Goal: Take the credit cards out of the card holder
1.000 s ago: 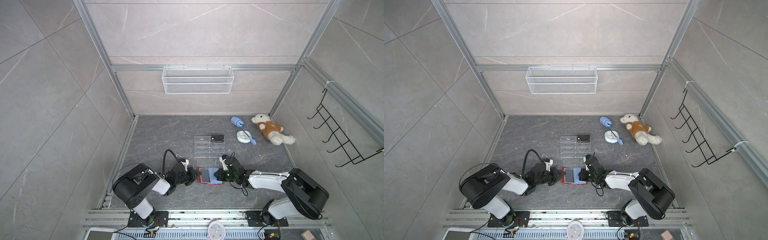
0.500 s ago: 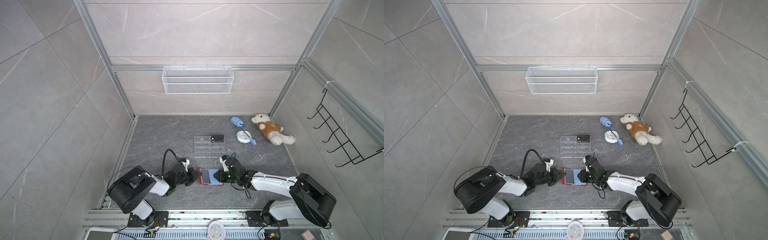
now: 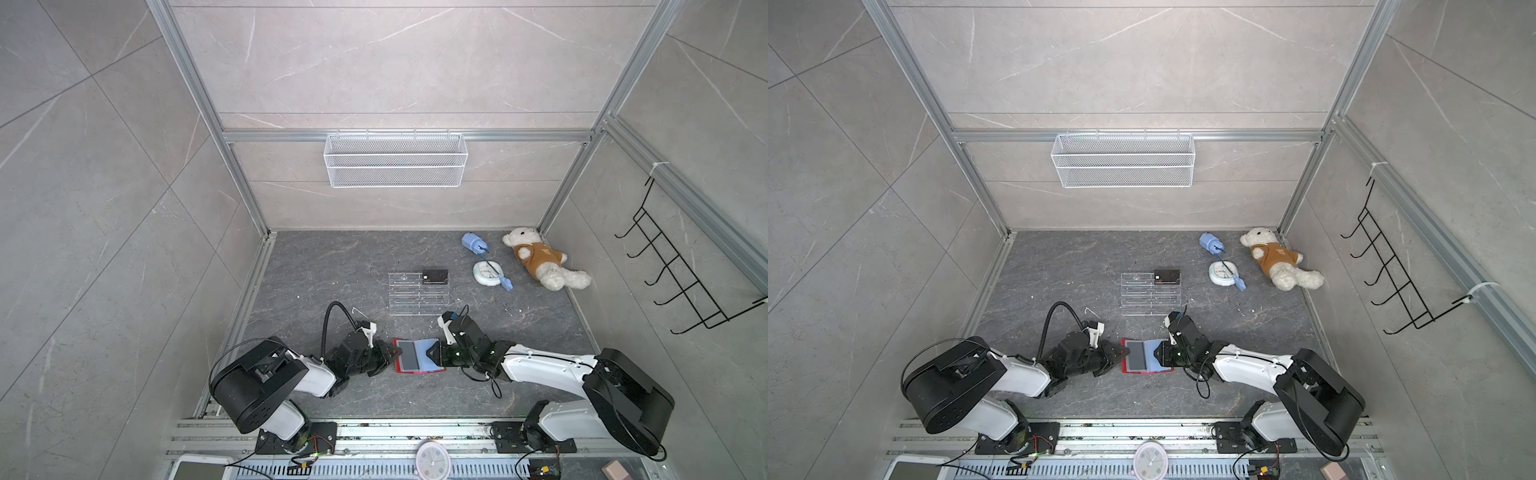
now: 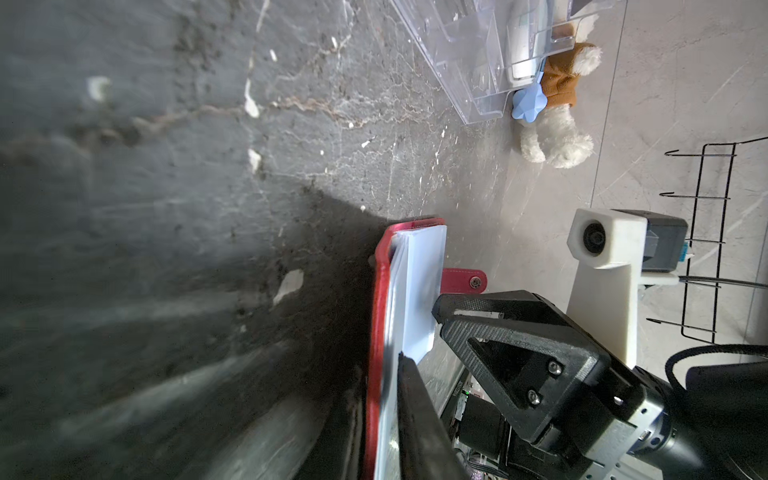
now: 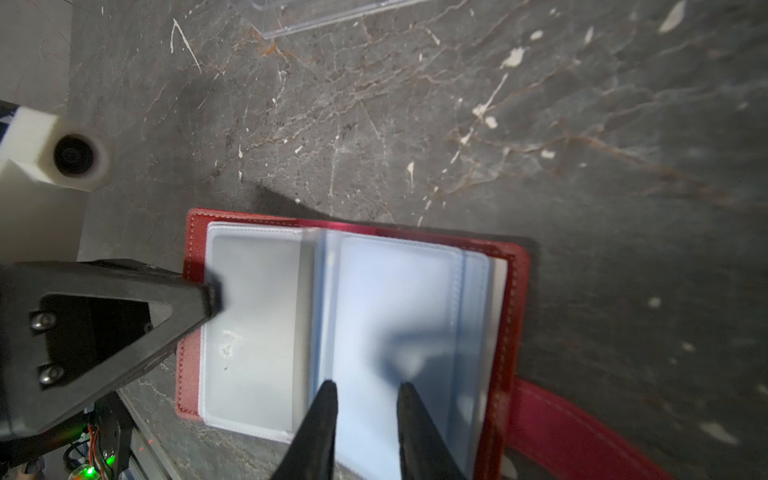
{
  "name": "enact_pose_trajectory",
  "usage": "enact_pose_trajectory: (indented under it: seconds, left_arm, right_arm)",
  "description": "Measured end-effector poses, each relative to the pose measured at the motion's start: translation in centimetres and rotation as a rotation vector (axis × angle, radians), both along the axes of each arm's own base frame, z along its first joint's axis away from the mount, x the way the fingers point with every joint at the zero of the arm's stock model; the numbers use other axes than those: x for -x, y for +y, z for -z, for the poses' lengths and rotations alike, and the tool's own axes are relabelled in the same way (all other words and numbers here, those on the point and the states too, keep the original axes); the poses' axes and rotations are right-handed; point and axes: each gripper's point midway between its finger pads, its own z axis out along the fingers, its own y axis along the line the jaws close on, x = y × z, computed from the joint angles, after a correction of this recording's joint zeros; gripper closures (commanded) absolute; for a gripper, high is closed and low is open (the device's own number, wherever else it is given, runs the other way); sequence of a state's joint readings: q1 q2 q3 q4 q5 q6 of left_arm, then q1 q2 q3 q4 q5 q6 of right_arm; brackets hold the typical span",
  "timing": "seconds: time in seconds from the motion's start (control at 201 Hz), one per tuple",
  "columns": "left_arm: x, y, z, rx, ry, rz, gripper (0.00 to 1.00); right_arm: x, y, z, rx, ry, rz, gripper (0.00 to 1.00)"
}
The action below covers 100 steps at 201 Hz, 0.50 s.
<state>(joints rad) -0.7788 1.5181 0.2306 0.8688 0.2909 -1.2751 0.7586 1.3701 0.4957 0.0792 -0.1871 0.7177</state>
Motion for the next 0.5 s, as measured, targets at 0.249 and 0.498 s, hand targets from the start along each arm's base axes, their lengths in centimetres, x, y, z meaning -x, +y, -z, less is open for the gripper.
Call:
enact_pose_trajectory:
  seconds: [0.249, 0.498]
  left_arm:
    - [0.1, 0.2, -0.3, 0.003, -0.020, -0.014, 0.85]
    - [0.0, 0.0, -1.4, 0.027, -0.047, -0.013, 0.84]
  right_arm:
    - [0.6, 0.5, -0.5, 0.032, -0.028, -0.039, 0.47]
    - [1.2, 2.3, -1.8, 0.036, -0.071, -0.093, 0.30]
